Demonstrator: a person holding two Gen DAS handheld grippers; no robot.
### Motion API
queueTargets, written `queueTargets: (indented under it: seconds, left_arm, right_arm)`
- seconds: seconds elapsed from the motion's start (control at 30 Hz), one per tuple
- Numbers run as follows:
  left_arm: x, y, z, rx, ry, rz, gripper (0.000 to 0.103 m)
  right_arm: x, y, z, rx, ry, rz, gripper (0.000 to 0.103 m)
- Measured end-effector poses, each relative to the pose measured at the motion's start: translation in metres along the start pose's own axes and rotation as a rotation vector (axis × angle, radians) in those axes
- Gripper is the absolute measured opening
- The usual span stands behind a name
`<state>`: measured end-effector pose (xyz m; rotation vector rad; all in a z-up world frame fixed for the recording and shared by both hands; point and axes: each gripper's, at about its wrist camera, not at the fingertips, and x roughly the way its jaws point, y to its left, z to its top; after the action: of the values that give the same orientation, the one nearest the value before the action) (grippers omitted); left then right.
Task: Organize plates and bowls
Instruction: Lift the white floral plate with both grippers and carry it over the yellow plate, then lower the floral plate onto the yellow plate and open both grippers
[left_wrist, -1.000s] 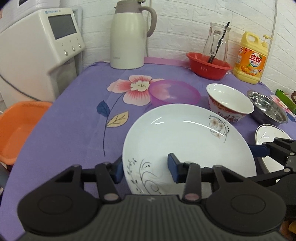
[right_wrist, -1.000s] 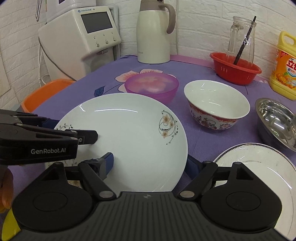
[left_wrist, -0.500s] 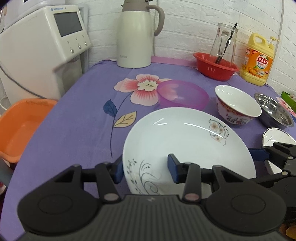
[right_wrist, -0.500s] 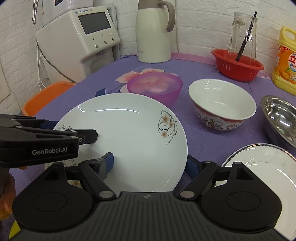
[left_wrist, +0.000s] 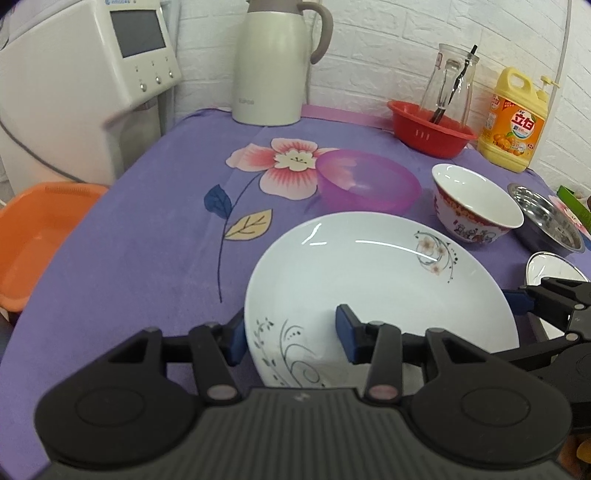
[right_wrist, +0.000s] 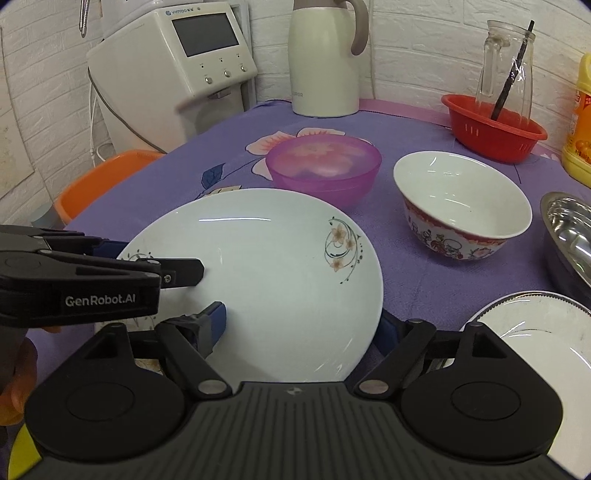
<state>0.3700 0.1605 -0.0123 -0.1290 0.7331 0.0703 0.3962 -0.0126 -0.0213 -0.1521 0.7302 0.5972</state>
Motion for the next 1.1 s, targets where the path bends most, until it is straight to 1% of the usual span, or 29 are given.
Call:
queueTargets:
  seconds: [0.07, 0.17, 0.27, 0.4, 0.5, 0.83, 0.93, 1.1]
  left_arm:
    - [-0.003, -0.002, 0.003, 0.008, -0.002, 0.003, 0.044]
    - [-0.015, -0.007, 0.007, 0.028, -0.033, 0.015, 0.044]
    - [-0.029, -0.011, 0.011, 0.025, -0.057, 0.007, 0.044]
    - [-0.053, -0.017, 0.006, 0.031, -0.085, -0.005, 0.044]
    - [-0.072, -0.021, -0.007, 0.029, -0.089, -0.021, 0.043]
    - [-0.120, -0.033, -0.075, 0.042, -0.066, -0.043, 0.043]
    - [-0.127, -0.035, -0.089, 0.043, -0.060, -0.048, 0.043]
    - [-0.128, -0.035, -0.105, 0.030, -0.033, -0.072, 0.043]
  right_arm:
    - [-0.003, 0.001, 0.001, 0.016, 0.009, -0.008, 0.103]
    - [-0.016, 0.000, 0.002, 0.042, -0.016, -0.002, 0.103]
    - [-0.034, 0.004, 0.004, 0.044, -0.051, -0.019, 0.103]
    - [-0.059, 0.009, -0.003, 0.053, -0.083, -0.027, 0.103]
    - [-0.078, 0.014, -0.017, 0.072, -0.092, -0.028, 0.103]
    - [-0.125, 0.033, -0.084, 0.142, -0.084, -0.032, 0.103]
    - [-0.133, 0.039, -0.097, 0.145, -0.085, -0.042, 0.103]
    - [-0.136, 0.041, -0.114, 0.171, -0.085, -0.060, 0.103]
